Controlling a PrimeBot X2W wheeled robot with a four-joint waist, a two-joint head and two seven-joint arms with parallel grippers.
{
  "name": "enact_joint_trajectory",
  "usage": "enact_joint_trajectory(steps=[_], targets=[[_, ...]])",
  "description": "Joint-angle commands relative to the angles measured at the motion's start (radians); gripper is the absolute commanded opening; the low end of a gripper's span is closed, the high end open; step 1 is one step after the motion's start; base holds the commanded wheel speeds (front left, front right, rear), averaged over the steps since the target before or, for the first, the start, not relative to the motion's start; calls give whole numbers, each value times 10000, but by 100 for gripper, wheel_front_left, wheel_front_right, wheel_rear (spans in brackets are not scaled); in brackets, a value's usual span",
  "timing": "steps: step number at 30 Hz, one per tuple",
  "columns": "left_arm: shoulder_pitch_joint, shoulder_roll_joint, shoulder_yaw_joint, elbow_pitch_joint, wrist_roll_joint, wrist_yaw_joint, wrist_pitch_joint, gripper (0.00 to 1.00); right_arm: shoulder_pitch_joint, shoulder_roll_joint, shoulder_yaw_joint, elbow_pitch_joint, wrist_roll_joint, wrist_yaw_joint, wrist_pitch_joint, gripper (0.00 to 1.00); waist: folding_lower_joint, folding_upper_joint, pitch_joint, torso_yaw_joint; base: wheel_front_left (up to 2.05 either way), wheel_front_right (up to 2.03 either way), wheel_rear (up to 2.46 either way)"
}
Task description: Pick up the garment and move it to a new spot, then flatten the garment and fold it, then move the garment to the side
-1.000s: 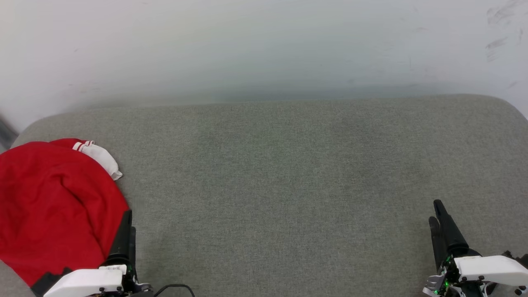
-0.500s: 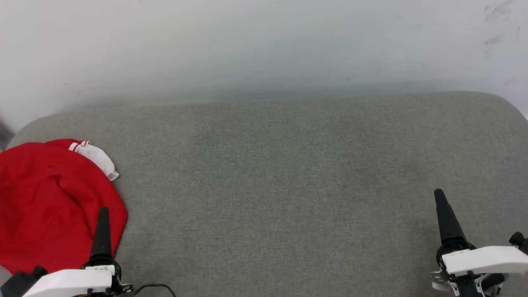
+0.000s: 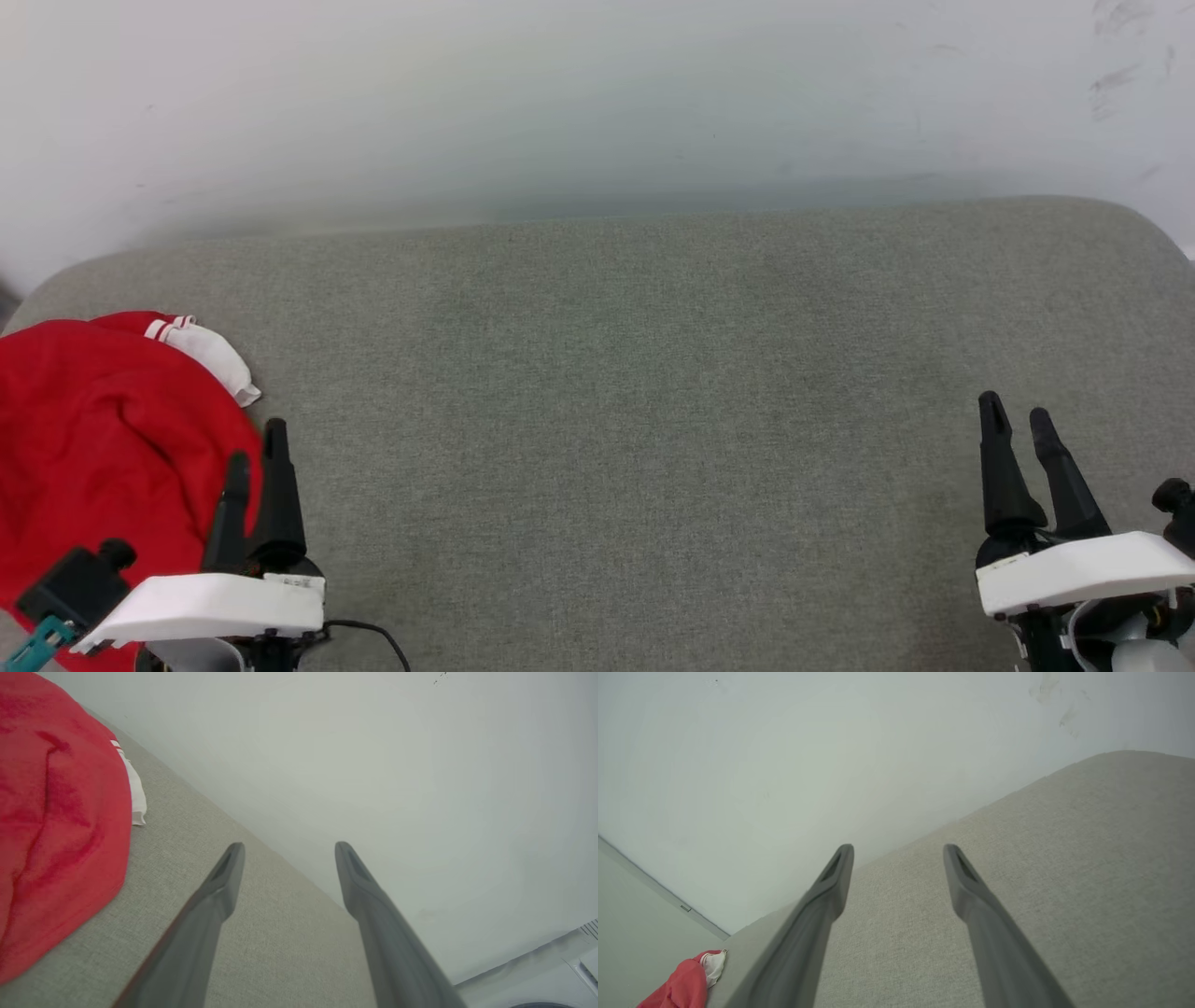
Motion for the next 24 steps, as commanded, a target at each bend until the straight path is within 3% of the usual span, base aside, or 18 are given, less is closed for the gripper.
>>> enact_joint_trajectory(steps=[1,13,24], targets=[[-52,26,-163,-359,490,63,-120,100,-199,-7,85,-308,-572,0,-98,100,1,0,14,-9,0,0,0],[297,28,-1279,-1022,3274,471,-474,100,-66,-6,308,-749,-2724,0,-455,100,1,0,30,-83,0,0,0],[468,483,-2371,-892,4695,1256,-769,100,5,-4,660,-775,-4201,0,-747,100,1,0,102,-137,0,0,0]])
